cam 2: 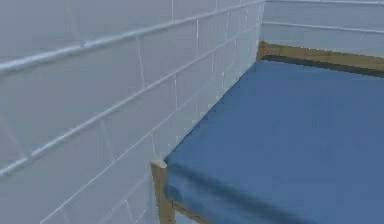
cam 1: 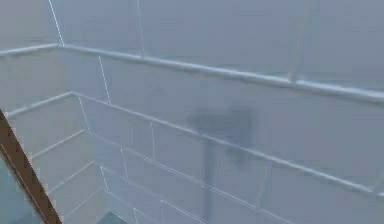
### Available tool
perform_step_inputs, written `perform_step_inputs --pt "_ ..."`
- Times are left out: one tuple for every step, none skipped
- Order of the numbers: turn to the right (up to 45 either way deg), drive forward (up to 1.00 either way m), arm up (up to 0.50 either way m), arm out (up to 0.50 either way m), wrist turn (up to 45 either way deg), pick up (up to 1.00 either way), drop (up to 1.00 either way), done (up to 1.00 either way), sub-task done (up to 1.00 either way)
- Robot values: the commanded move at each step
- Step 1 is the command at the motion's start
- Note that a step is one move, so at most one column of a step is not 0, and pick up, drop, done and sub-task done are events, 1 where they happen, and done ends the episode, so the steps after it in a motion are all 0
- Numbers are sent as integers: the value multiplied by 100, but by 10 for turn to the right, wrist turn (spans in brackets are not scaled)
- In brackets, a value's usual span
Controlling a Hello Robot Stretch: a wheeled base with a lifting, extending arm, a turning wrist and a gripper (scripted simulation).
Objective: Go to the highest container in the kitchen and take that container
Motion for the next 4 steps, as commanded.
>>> perform_step_inputs --pt "-450 0 0 0 0 0 0 0 0" --pt "-240 0 0 0 0 0 0 0 0" --pt "0 90 0 0 0 0 0 0 0" --pt "60 0 0 0 0 0 0 0 0"
